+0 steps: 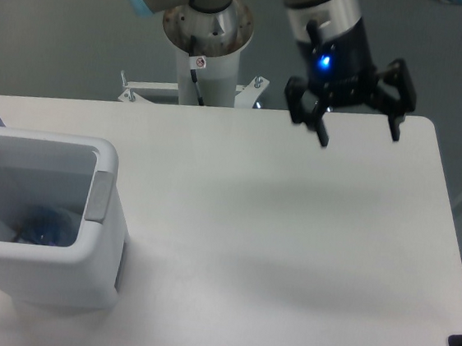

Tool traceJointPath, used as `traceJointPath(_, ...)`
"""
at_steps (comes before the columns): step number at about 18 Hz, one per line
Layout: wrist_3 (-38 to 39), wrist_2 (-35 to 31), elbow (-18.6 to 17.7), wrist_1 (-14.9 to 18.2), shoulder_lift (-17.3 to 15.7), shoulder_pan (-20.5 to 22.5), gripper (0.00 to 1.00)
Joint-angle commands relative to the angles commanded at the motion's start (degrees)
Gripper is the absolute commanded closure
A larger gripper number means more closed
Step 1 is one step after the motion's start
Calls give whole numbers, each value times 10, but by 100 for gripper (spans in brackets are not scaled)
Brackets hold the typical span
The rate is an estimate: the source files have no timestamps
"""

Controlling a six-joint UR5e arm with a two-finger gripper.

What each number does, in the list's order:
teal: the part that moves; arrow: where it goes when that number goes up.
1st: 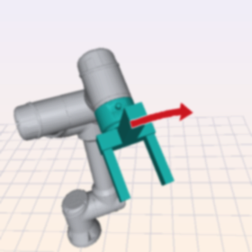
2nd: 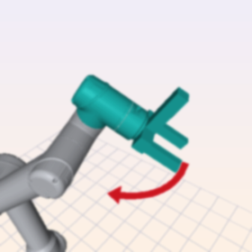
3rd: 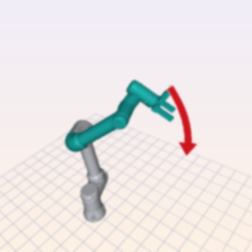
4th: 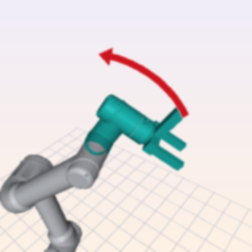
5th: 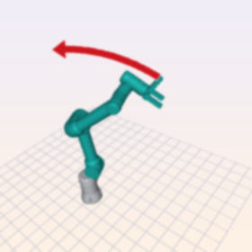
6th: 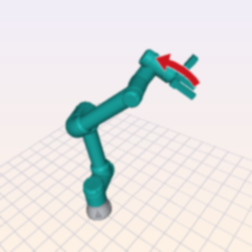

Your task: Place the trash in the trash can

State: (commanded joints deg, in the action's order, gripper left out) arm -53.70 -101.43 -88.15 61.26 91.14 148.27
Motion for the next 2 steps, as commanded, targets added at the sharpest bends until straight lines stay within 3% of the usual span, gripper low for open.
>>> traceJointPath(2, 0, 1, -1, 7, -4, 8, 0)
